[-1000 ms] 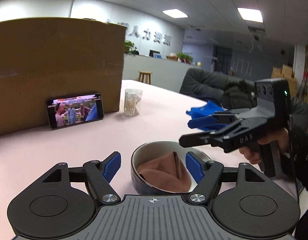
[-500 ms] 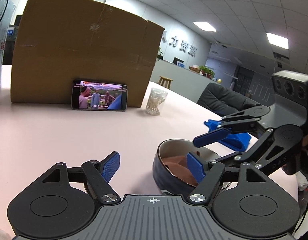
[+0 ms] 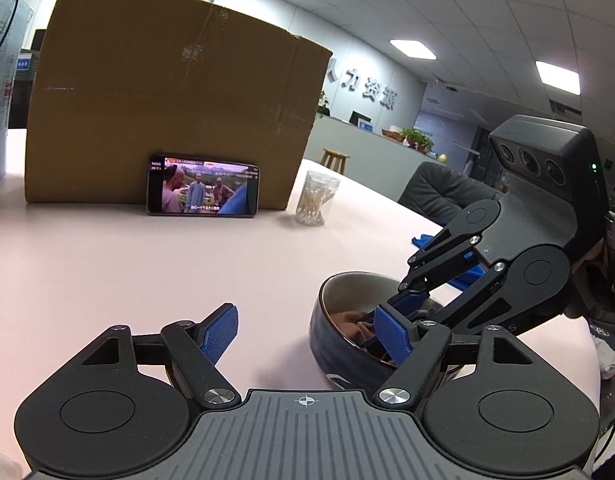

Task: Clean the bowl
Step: 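Grasp the brown cloth in the bowl with the right gripper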

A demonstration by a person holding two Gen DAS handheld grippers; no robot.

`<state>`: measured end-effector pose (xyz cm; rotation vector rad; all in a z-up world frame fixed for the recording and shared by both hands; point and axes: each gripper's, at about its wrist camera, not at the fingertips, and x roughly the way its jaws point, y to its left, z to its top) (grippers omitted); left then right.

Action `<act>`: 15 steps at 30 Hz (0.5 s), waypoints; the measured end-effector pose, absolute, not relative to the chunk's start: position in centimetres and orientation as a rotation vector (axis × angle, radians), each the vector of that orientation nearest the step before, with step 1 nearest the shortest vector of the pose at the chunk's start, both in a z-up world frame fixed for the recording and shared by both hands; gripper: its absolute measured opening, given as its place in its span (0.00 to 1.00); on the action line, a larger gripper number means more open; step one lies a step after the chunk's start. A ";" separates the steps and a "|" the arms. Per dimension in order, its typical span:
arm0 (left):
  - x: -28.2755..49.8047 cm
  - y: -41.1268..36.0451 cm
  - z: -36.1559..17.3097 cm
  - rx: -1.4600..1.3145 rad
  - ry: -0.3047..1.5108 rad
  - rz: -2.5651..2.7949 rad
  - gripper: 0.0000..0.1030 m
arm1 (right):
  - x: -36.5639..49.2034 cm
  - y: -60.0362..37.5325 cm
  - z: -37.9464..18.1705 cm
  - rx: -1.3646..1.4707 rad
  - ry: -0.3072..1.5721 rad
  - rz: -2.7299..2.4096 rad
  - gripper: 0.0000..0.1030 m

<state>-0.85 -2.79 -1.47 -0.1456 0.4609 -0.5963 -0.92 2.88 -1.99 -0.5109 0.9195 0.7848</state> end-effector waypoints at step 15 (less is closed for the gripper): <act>-1.0 -3.4 -1.7 -0.087 0.489 -0.563 0.78 | -1.6 3.7 -2.0 -0.548 0.923 0.798 0.18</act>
